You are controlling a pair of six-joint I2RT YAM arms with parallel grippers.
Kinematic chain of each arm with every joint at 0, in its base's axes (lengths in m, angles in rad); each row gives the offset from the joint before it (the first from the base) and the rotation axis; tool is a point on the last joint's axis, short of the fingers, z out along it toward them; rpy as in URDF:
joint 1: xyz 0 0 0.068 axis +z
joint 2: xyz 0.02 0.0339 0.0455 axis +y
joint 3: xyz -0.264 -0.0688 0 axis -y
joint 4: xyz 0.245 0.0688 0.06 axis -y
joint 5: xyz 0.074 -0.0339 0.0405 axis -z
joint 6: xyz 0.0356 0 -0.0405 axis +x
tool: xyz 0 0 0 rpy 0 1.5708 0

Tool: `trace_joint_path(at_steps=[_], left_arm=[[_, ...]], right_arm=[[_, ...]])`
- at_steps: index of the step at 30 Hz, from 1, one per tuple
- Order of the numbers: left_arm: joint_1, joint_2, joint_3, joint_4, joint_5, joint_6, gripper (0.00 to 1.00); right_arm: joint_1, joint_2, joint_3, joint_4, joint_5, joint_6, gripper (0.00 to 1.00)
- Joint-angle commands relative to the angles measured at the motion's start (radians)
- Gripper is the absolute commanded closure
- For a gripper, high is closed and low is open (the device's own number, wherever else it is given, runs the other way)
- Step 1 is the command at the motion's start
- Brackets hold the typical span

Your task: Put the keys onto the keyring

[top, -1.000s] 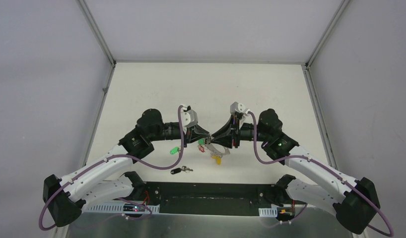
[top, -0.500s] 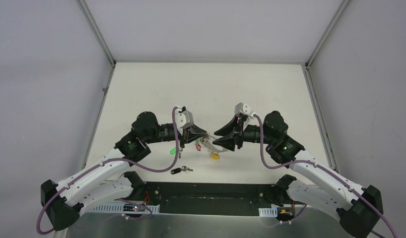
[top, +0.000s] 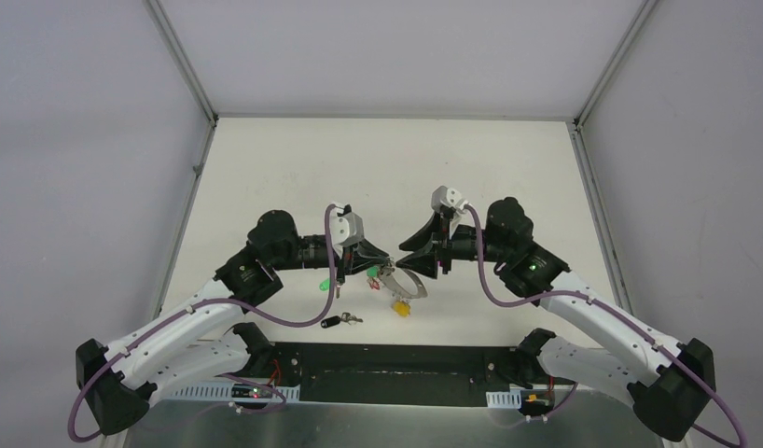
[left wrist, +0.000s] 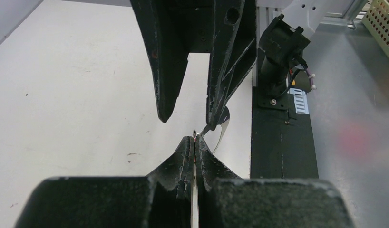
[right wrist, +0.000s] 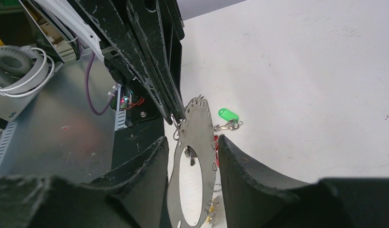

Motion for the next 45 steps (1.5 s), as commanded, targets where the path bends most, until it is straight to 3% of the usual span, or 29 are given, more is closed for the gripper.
trace_joint_path(at_steps=[1,8,12,14,17,24,34,45], left_arm=[[-0.007,-0.035,0.066,-0.021,-0.083,-0.028,1.00],[-0.008,0.008,0.125,-0.046,-0.153,-0.177,1.00],[-0.008,0.032,0.152,-0.056,-0.166,-0.210,1.00],[-0.008,0.036,0.156,-0.056,-0.167,-0.222,1.00],[-0.008,0.035,0.172,-0.119,-0.201,-0.252,1.00],[-0.007,0.039,0.255,-0.320,-0.303,-0.301,1.00],[-0.008,0.089,0.359,-0.495,-0.372,-0.354,1.00],[-0.008,0.161,0.521,-0.646,-0.411,-0.384,1.00]], right_arm=[[0.004,0.000,0.080,-0.139,-0.003,-0.035,0.52],[0.044,0.030,0.082,-0.181,0.071,-0.046,0.48],[0.082,0.074,0.094,-0.201,0.211,-0.073,0.53],[0.087,0.093,0.099,-0.200,0.260,-0.072,0.67],[0.087,0.105,0.123,-0.205,0.312,-0.085,1.00],[0.104,0.078,0.182,-0.307,0.393,-0.135,1.00],[0.202,0.099,0.272,-0.479,0.607,-0.223,1.00],[0.308,0.151,0.344,-0.548,0.819,-0.280,1.00]])
